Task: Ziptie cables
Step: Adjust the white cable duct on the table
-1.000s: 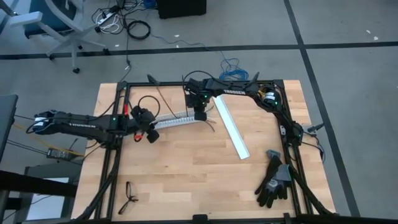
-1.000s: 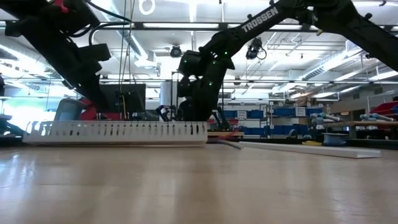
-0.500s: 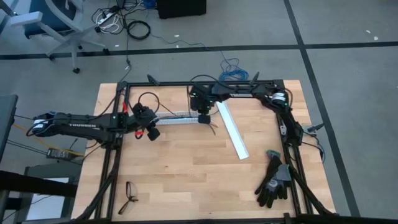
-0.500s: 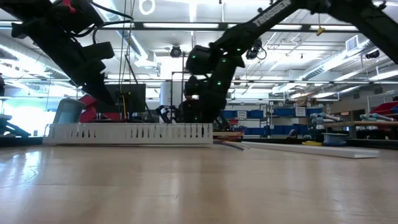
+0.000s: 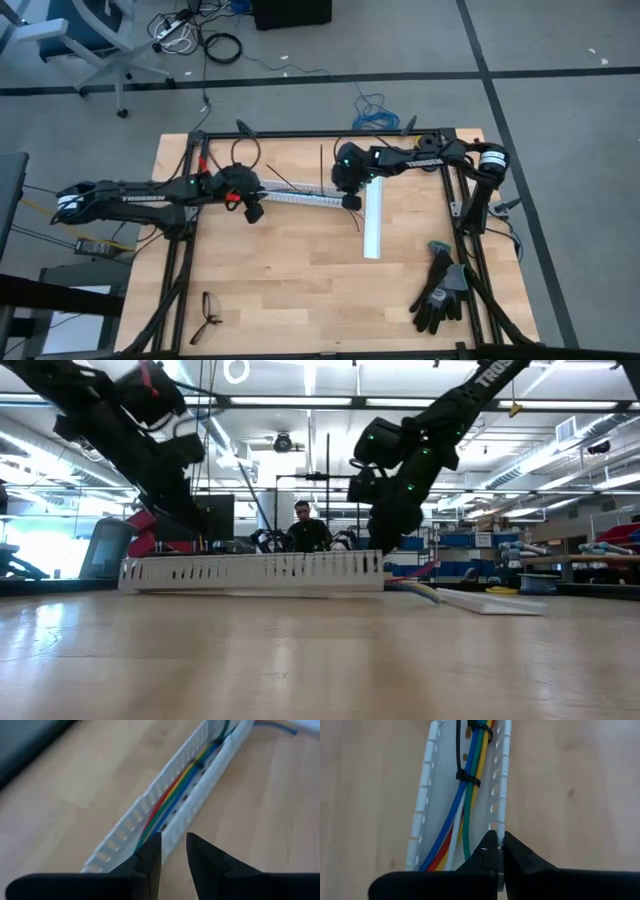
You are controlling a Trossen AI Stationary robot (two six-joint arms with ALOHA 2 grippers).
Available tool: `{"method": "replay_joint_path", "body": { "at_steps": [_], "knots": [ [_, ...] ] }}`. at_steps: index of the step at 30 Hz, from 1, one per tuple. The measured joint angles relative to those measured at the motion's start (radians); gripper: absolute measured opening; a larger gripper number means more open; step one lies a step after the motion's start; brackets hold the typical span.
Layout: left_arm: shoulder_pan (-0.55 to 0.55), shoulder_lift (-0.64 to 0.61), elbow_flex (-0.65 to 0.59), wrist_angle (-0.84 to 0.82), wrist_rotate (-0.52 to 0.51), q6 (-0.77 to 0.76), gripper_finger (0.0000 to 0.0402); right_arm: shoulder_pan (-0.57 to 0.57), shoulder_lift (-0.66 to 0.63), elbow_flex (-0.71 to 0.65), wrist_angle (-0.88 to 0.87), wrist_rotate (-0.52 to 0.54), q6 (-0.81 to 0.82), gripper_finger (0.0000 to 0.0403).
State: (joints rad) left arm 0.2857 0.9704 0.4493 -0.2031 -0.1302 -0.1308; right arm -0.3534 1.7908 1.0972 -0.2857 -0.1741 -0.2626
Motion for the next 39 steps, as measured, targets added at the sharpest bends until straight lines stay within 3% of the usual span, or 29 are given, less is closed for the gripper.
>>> {"method": "replay_joint_path", "body": {
  "at_steps": [13, 26, 39],
  "knots": [
    [0.052, 0.34, 0.22, -0.09, 0.177, 0.102, 0.0099, 0.033, -0.016, -0.071, 0.053, -0.011, -0.043, 0.0],
    [0.04, 0.376, 0.254, -0.336, 0.151, 0.127, 0.0085, 0.03, -0.013, -0.072, 0.091, 0.018, -0.054, 0.0],
    [0.04, 0.443, 0.254, -0.356, 0.132, 0.11, 0.008, 0.03, -0.011, -0.072, 0.099, 0.025, -0.053, 0.0]
  ]
}}
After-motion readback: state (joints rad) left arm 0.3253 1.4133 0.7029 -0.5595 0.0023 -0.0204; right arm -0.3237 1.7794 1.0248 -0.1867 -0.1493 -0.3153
